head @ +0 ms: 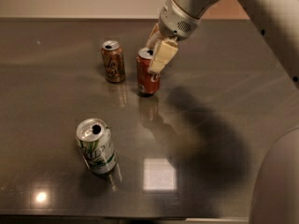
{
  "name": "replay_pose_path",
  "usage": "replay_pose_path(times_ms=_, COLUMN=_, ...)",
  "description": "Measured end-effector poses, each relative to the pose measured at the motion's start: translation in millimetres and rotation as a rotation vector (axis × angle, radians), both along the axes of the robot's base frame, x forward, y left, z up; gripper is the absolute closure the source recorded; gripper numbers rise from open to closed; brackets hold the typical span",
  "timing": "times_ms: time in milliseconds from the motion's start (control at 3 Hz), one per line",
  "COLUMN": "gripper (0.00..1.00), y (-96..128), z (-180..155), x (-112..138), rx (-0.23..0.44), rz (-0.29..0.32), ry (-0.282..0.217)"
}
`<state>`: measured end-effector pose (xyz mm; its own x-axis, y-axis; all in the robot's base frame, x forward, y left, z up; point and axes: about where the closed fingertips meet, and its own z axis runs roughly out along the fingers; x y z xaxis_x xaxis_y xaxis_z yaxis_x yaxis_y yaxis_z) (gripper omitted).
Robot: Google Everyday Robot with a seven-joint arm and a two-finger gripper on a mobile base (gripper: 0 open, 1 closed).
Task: Move coke can near orange can
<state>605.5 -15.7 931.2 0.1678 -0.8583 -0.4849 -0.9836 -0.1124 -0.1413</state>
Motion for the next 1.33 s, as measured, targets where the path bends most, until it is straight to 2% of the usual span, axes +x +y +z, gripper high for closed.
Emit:
replay_pose_path(times_ms=667, gripper=1.0, y=12, z=-10, x=35, rx=0.004, rz=0.04, ry=-0.005)
replay_pose_path(times_ms=1333, gripper=0.59, y=24, z=-21, x=48, rx=0.008, rz=0.086, ry=-0.011)
